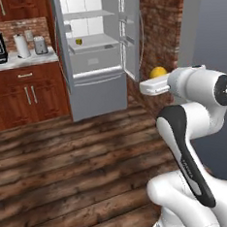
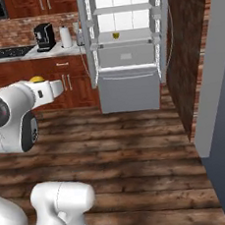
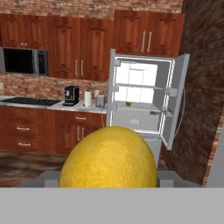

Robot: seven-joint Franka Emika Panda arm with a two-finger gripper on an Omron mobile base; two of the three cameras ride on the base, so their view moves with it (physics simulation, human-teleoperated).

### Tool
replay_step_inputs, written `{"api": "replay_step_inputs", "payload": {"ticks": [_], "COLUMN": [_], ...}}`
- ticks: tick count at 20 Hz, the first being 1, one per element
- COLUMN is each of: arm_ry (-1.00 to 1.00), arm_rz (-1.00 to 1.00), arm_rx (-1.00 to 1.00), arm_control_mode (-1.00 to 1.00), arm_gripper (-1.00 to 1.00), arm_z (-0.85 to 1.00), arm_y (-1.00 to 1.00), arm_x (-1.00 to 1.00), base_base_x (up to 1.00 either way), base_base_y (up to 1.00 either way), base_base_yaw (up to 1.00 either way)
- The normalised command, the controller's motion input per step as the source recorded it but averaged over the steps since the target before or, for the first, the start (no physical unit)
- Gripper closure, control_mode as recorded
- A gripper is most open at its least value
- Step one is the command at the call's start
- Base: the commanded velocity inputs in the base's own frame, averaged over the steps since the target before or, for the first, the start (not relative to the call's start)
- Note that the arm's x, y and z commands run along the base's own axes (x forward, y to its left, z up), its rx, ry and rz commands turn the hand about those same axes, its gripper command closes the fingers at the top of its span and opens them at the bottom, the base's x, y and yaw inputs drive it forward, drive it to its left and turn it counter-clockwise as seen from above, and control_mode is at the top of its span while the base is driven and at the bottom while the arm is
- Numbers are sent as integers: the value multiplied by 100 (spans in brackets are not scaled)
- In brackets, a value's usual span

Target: Take the cheese, fish, and lemon from the fridge and place them on the plate on the dining counter to create an appetizer plate.

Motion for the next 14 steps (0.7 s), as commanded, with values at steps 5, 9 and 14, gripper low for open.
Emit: {"api": "replay_step_inputs", "payload": {"ticks": [5,9,14], "arm_ry": [0,0,0], "arm_rz": [0,0,0], "arm_rx": [0,0,0], "arm_control_mode": [100,100,100], "arm_gripper": [100,100,100], "arm_z": [0,0,0], "arm_y": [0,0,0], "arm_x": [0,0,0], "base_base_x": [-100,-100,-100], "base_base_y": [47,46,31], "base_base_yaw": [0,0,0]}}
